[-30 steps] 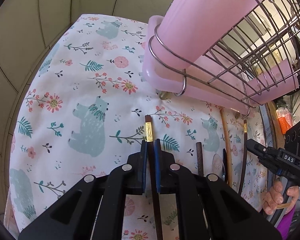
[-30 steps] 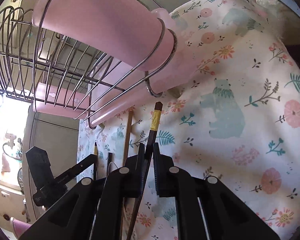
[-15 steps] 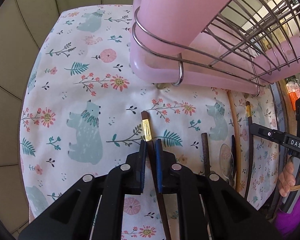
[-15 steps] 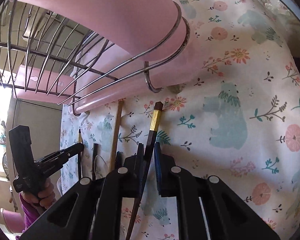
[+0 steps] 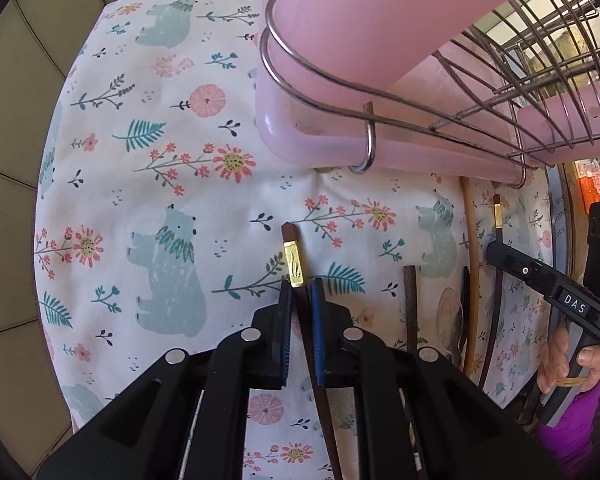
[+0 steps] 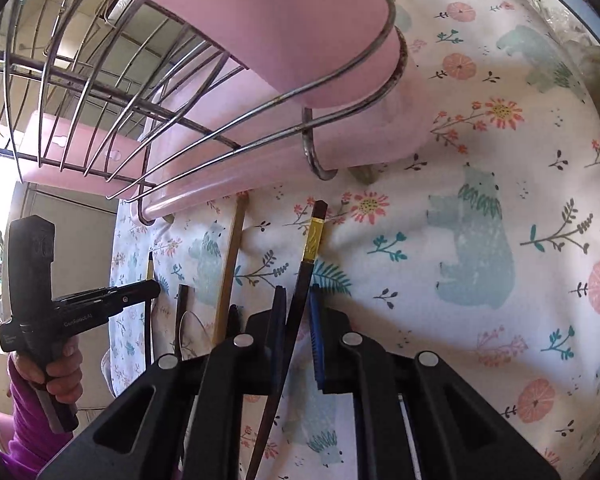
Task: Organize utensils
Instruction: 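Grasp a dark gold-tipped chopstick with left tool while right tool grasps another, then lift both dark chopsticks up above the pink cup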
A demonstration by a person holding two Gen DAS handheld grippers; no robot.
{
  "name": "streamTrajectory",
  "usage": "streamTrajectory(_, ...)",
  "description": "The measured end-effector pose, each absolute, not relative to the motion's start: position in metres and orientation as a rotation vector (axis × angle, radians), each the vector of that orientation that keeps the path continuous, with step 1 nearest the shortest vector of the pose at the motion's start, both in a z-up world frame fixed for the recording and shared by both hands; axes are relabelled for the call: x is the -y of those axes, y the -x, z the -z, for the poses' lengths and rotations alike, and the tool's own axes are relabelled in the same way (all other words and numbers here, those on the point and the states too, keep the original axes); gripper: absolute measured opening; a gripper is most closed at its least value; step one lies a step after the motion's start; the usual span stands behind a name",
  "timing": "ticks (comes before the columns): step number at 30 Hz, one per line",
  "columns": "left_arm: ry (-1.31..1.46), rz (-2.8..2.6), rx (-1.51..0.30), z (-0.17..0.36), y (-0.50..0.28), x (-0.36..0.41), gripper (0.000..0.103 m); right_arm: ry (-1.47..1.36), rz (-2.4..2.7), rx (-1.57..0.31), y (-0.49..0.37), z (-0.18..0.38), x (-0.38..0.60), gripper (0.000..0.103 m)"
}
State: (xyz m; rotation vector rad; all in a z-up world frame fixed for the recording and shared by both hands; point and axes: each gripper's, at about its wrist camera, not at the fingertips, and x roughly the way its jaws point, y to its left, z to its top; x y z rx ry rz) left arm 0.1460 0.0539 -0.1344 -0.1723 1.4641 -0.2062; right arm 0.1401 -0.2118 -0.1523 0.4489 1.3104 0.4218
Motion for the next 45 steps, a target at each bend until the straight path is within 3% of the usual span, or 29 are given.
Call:
streamTrajectory(16,0.200,0.188,-1.290,0.116,-0.118,-0.055,0.007,-0.474,-0.416,-1.218,-0.123,0.135,0.212,0.009)
streamTrajectory(32,0.283,0.175,-0.801,0.003,-0.058,-0.094,0.005,-0.386,-0.406,-0.901,-0.091,0.049,0.232,0.006)
streamTrajectory(45,0.294,0.208,-0.589,-0.068,-0.044,-0.098,0.005,-0.365,-0.397,-0.653,-0.082,-0.037,0.256,0.006)
